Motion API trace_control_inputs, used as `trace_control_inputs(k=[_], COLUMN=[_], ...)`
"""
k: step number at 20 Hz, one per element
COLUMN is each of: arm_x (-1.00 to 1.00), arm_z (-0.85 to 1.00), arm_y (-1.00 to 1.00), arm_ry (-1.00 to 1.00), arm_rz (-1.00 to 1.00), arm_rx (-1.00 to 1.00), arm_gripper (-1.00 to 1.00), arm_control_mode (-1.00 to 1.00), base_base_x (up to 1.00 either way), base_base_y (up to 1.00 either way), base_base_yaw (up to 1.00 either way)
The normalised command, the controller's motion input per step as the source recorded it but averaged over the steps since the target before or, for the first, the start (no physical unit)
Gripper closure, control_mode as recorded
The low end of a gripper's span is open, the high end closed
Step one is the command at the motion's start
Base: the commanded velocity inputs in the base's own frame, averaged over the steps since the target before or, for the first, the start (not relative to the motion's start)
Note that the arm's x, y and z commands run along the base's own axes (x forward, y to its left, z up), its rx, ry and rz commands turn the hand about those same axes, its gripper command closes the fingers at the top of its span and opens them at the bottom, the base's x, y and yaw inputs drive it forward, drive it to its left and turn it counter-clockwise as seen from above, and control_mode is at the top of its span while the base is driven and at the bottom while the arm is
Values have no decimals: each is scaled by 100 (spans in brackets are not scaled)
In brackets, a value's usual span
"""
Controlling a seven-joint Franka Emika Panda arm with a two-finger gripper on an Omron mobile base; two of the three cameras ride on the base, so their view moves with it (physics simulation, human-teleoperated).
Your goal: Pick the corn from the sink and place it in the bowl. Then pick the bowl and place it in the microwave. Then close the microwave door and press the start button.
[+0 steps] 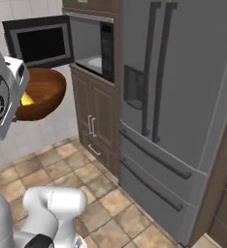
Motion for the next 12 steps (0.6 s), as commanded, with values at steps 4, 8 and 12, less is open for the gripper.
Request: trace_control_inputs(k=[4,8,12], arm_x=[0,0,0], arm_z=[0,0,0], arm_y=[0,0,0], arm_ry=[0,0,0], arm_rz=[0,0,0], arm_rx=[0,0,0], arm_gripper=[100,100,100], arm_control_mode=[100,100,100], base_base_x=[86,81,63], base_base_y=[54,69,71], base_base_yaw=[-59,-53,-50])
